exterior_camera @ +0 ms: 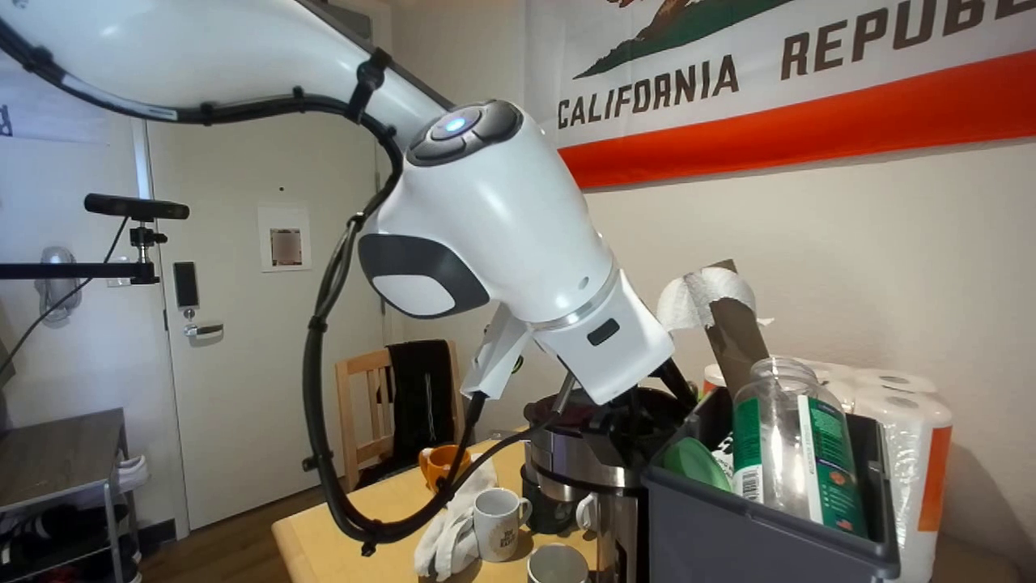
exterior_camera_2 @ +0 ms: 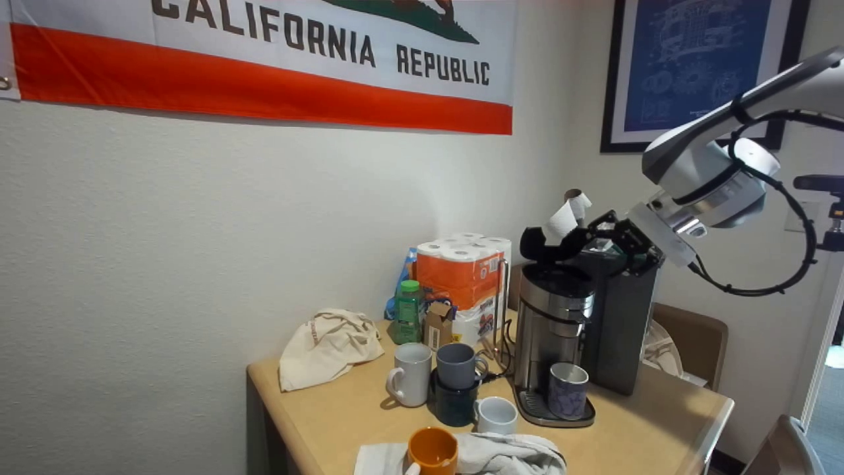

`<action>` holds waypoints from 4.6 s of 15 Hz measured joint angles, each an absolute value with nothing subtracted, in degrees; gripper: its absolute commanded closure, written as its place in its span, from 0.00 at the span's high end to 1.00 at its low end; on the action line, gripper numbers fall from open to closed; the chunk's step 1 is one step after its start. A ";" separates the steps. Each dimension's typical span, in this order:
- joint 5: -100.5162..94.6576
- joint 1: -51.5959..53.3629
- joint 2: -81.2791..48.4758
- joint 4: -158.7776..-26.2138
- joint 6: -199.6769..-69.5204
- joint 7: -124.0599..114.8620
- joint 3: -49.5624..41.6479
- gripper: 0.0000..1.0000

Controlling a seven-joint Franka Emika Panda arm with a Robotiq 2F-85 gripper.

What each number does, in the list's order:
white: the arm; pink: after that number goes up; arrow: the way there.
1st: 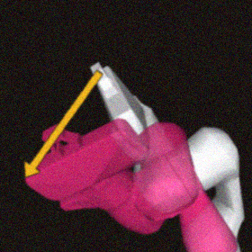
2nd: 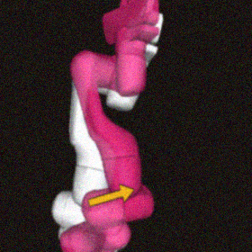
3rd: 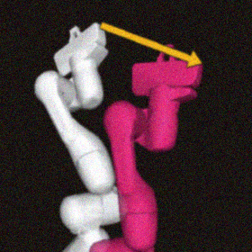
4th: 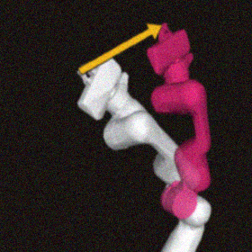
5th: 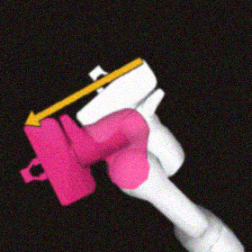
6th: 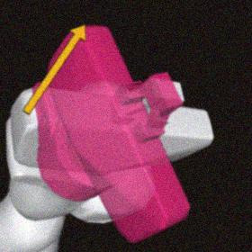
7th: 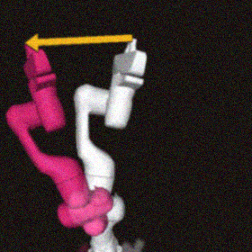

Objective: Open the lid of the coffee maker and close it, remove the cup from the coffee maker and clean it with the towel

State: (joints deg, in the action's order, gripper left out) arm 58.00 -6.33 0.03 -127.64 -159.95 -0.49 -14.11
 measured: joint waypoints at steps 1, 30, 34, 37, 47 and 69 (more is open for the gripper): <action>55.18 -6.61 0.33 -127.96 -158.51 -1.84 -14.04 1.00; 34.26 -12.12 2.24 -140.31 -133.30 -5.41 -15.11 1.00; 46.15 -11.69 -4.05 -140.91 -139.60 4.49 -13.58 1.00; 55.54 -11.57 -8.94 -140.03 -143.76 12.48 -11.24 1.00; 73.45 -11.54 -19.61 -132.81 -150.78 25.78 -7.41 1.00; 76.01 -8.04 -21.74 -130.99 -157.36 25.81 -6.41 0.40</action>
State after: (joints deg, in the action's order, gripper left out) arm 76.01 -8.04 -21.74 -130.99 -157.36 25.81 -6.41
